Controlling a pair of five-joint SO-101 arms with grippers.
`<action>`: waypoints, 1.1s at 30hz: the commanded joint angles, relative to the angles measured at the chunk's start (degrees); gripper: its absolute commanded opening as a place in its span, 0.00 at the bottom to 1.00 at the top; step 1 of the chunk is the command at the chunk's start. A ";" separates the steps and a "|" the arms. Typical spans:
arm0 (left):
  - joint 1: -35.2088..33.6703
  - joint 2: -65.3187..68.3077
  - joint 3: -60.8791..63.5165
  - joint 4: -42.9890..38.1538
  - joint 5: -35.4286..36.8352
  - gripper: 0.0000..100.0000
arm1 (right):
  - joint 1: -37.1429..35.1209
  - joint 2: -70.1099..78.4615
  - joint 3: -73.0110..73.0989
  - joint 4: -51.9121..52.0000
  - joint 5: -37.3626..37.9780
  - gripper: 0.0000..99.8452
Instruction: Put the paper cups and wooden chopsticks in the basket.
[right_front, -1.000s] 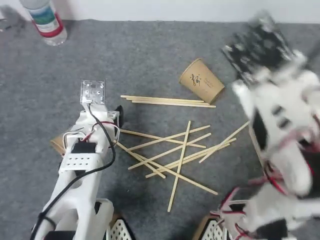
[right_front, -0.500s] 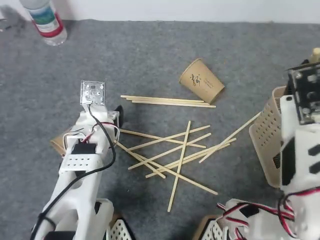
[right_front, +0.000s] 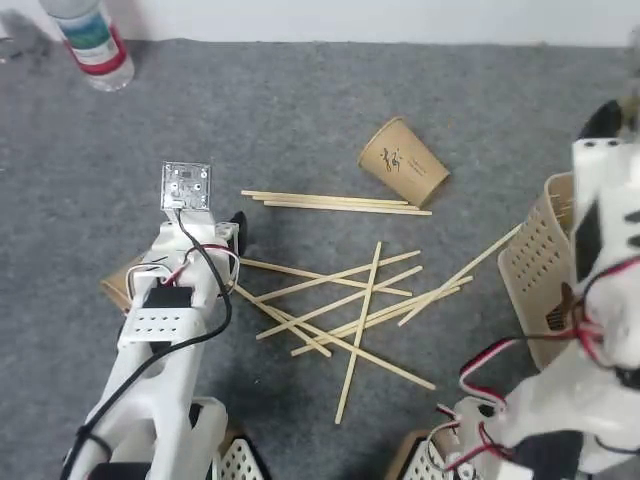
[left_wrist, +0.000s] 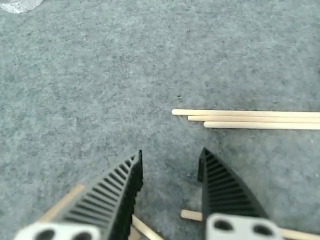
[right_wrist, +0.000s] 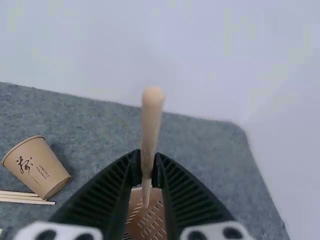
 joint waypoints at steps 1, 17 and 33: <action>-0.09 -1.58 -0.31 -1.49 0.53 0.18 | 2.95 3.03 -0.88 0.92 -1.49 0.01; -0.09 -1.58 -0.31 -1.58 0.44 0.18 | 7.16 13.23 -0.09 1.98 -8.79 0.01; -0.26 -1.58 -0.31 -1.58 0.53 0.18 | 5.58 13.49 6.51 1.01 -8.88 0.01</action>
